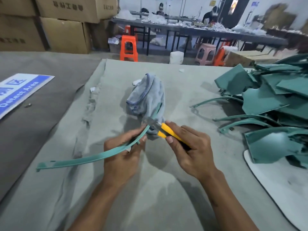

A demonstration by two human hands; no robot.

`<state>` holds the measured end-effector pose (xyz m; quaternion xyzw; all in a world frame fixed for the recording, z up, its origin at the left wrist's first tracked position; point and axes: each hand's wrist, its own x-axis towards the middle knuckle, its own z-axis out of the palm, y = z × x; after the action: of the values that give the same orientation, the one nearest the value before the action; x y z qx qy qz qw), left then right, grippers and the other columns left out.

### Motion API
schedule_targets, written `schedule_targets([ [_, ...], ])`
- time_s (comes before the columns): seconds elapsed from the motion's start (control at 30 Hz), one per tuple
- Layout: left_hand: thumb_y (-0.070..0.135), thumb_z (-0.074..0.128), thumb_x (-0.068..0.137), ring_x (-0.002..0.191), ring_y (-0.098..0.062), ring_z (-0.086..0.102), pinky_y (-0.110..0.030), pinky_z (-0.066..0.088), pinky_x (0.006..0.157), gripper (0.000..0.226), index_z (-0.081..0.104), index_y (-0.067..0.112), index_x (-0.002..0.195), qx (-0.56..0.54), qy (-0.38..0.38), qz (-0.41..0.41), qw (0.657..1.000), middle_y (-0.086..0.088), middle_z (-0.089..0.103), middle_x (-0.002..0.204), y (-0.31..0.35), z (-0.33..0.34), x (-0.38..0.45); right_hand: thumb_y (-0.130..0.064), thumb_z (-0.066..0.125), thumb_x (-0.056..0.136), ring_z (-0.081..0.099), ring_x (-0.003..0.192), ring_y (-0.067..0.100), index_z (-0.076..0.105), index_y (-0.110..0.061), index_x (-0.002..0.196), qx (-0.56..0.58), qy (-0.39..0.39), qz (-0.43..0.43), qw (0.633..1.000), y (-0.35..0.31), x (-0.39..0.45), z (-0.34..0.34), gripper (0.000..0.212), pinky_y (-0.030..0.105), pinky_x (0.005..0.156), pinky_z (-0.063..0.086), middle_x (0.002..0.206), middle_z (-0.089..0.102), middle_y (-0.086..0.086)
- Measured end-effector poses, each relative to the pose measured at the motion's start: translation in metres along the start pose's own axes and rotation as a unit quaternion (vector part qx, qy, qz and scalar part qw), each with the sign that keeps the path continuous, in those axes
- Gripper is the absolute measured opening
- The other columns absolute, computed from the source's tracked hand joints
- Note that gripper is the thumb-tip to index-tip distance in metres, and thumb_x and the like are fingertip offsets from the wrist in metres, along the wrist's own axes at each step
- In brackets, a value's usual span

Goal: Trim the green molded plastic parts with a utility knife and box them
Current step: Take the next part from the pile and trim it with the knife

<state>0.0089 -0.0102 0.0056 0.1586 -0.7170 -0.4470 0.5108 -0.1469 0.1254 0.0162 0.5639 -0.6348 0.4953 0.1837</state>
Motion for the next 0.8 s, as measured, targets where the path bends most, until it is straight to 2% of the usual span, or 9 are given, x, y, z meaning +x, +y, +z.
schedule_targets([
  [0.07, 0.011, 0.071, 0.090, 0.082, 0.008, 0.068, -0.007, 0.047, 0.074, 0.028, 0.074, 0.034, 0.107, -0.004, -0.006, -0.002, 1.000, 0.024, 0.076, 0.095, 0.002, -0.002, 0.003, -0.026, 0.066, 0.103, 0.051, 0.058, 0.008, 0.071, -0.014, 0.134, 0.010, -0.017, 0.007, 1.000, 0.003, 0.002, 0.001, 0.034, 0.023, 0.055, 0.042, 0.077, 0.057, -0.011],
  [0.2, 0.006, 0.073, 0.089, 0.077, 0.008, 0.065, -0.010, 0.048, 0.071, 0.033, 0.076, 0.038, 0.088, -0.049, 0.010, -0.051, 0.997, 0.019, 0.077, 0.088, 0.002, -0.004, 0.007, -0.020, 0.066, 0.102, 0.053, 0.061, 0.011, 0.071, -0.011, 0.134, -0.118, 0.072, 0.108, 0.985, 0.014, 0.001, 0.002, 0.035, 0.029, 0.057, 0.046, 0.080, 0.067, -0.002],
  [0.27, 0.011, 0.072, 0.086, 0.072, 0.004, 0.062, -0.013, 0.048, 0.068, 0.024, 0.072, 0.035, 0.079, -0.082, 0.028, -0.075, 0.993, 0.017, 0.075, 0.081, 0.003, -0.003, 0.007, -0.019, 0.065, 0.102, 0.048, 0.059, 0.010, 0.069, -0.009, 0.135, -0.108, 0.081, 0.082, 0.987, 0.016, -0.003, 0.000, 0.035, 0.025, 0.056, 0.042, 0.077, 0.060, -0.005],
  [0.37, 0.014, 0.071, 0.085, 0.064, -0.005, 0.056, -0.019, 0.046, 0.061, 0.020, 0.070, 0.031, 0.076, -0.106, 0.051, -0.082, 0.990, 0.014, 0.067, 0.069, 0.002, -0.005, 0.006, -0.015, 0.065, 0.103, 0.046, 0.059, 0.012, 0.067, -0.008, 0.138, -0.067, 0.079, 0.029, 0.994, 0.015, -0.003, 0.000, 0.036, 0.022, 0.055, 0.038, 0.076, 0.054, -0.005],
  [0.47, 0.016, 0.072, 0.084, 0.062, -0.010, 0.054, -0.024, 0.045, 0.059, 0.018, 0.070, 0.032, 0.077, -0.104, 0.067, -0.083, 0.989, 0.012, 0.064, 0.066, -0.002, -0.009, 0.004, -0.015, 0.063, 0.104, 0.049, 0.060, 0.016, 0.066, -0.009, 0.139, -0.121, 0.112, 0.065, 0.984, 0.017, 0.001, -0.001, 0.036, 0.025, 0.055, 0.041, 0.079, 0.060, 0.000],
  [0.53, 0.018, 0.073, 0.084, 0.062, -0.009, 0.056, -0.024, 0.046, 0.060, 0.015, 0.070, 0.032, 0.079, -0.105, 0.078, -0.080, 0.988, 0.012, 0.065, 0.068, -0.003, -0.009, 0.003, -0.022, 0.063, 0.104, 0.056, 0.066, 0.022, 0.066, -0.019, 0.141, -0.212, 0.120, 0.162, 0.956, 0.021, 0.002, -0.006, 0.037, 0.031, 0.057, 0.044, 0.088, 0.063, 0.002],
  [0.63, 0.018, 0.073, 0.084, 0.061, -0.002, 0.057, -0.019, 0.048, 0.059, 0.015, 0.068, 0.032, 0.081, -0.108, 0.090, -0.069, 0.988, 0.016, 0.064, 0.069, -0.002, -0.006, 0.004, -0.030, 0.060, 0.103, 0.061, 0.089, 0.033, 0.059, -0.035, 0.144, -0.302, 0.020, 0.356, 0.884, 0.038, 0.000, -0.021, 0.041, 0.038, 0.066, 0.048, 0.108, 0.054, 0.003],
  [0.73, 0.012, 0.076, 0.084, 0.061, 0.001, 0.058, -0.017, 0.050, 0.058, 0.022, 0.067, 0.032, 0.082, -0.115, 0.093, -0.070, 0.987, 0.015, 0.066, 0.071, -0.001, -0.005, 0.003, -0.022, 0.057, 0.100, 0.057, 0.108, 0.036, 0.055, -0.033, 0.143, -0.365, -0.070, 0.427, 0.824, 0.051, -0.004, -0.033, 0.044, 0.038, 0.074, 0.043, 0.119, 0.048, 0.008],
  [0.8, 0.007, 0.078, 0.084, 0.059, 0.003, 0.058, -0.013, 0.050, 0.056, 0.030, 0.067, 0.034, 0.083, -0.121, 0.095, -0.066, 0.986, 0.016, 0.066, 0.069, 0.001, -0.005, 0.003, -0.020, 0.059, 0.098, 0.052, 0.118, 0.037, 0.058, -0.030, 0.139, -0.403, -0.094, 0.440, 0.797, 0.054, -0.009, -0.039, 0.042, 0.042, 0.087, 0.044, 0.124, 0.050, 0.011],
])
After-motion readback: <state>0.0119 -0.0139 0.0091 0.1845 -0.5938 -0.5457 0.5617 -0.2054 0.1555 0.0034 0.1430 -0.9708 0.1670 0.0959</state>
